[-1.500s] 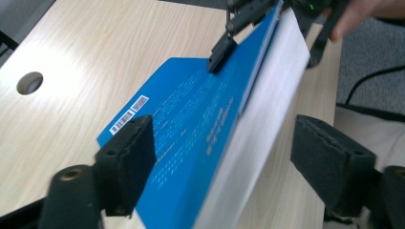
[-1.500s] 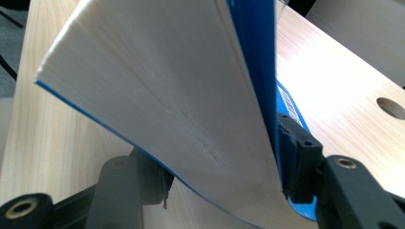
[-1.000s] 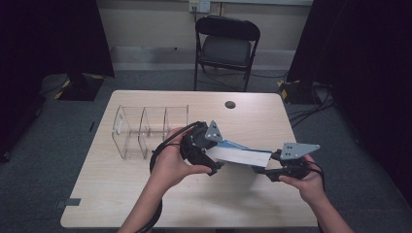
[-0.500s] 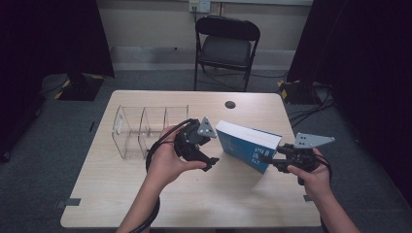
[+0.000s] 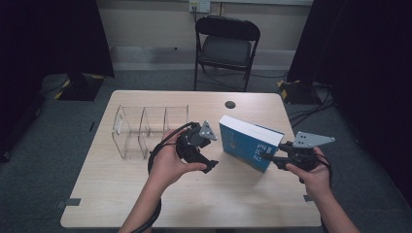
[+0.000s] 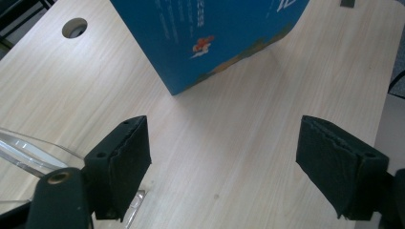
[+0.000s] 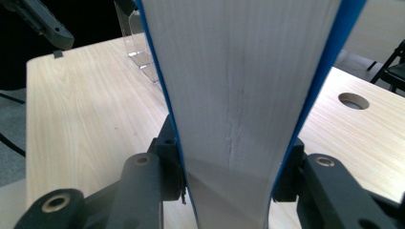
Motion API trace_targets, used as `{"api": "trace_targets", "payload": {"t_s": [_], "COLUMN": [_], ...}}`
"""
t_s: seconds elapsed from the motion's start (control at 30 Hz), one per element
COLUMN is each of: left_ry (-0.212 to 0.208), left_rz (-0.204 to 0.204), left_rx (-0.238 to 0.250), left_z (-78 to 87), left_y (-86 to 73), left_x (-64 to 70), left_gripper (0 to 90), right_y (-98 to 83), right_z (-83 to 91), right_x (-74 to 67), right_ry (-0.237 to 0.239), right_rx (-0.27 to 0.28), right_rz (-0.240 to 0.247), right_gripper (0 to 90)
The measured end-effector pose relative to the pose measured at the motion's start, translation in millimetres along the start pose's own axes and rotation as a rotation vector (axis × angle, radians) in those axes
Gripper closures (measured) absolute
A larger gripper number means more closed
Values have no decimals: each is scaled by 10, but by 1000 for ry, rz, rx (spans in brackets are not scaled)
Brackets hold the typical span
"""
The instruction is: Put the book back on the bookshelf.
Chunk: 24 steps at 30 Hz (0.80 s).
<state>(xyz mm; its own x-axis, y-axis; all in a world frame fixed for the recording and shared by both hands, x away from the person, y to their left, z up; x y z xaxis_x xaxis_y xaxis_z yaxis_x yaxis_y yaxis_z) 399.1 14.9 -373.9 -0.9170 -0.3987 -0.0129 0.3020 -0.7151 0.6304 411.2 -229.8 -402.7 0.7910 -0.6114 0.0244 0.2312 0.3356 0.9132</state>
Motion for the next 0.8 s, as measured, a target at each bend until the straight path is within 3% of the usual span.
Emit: {"api": "trace_targets", "payload": {"t_s": [0.23,0.67,0.8], "left_ry": [-8,-14,-14], "left_rz": [2,14,13], "left_rx": [-23,-49,-64], "left_z": [-82,-200,-238], "left_y": [-49,-142,-172], "left_x": [14,26,34], "left_gripper": [188,200,201], "right_y": [20,83,105], "right_z": [-2,-11,-18], "right_x": [38,152,214], "right_ry": [5,11,-9], "right_rx": [-40,-178,-223], "right_rz": [-17,-75,-83], "right_gripper": [577,575,577]}}
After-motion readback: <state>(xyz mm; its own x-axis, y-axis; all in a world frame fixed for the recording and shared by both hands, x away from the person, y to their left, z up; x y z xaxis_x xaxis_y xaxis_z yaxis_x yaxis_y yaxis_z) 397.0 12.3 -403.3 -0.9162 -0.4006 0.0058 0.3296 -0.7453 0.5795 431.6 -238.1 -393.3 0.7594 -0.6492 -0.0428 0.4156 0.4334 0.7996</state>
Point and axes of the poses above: each handheld gripper's, and its own axes: z roughly backward along the jaws, y roughly out of its top, x roughly to its right, the point moved 7 cm from there along -z, roughly forward along the jaws, and after that the axes turned 6 degrees about -y, right-handed, at the moved point
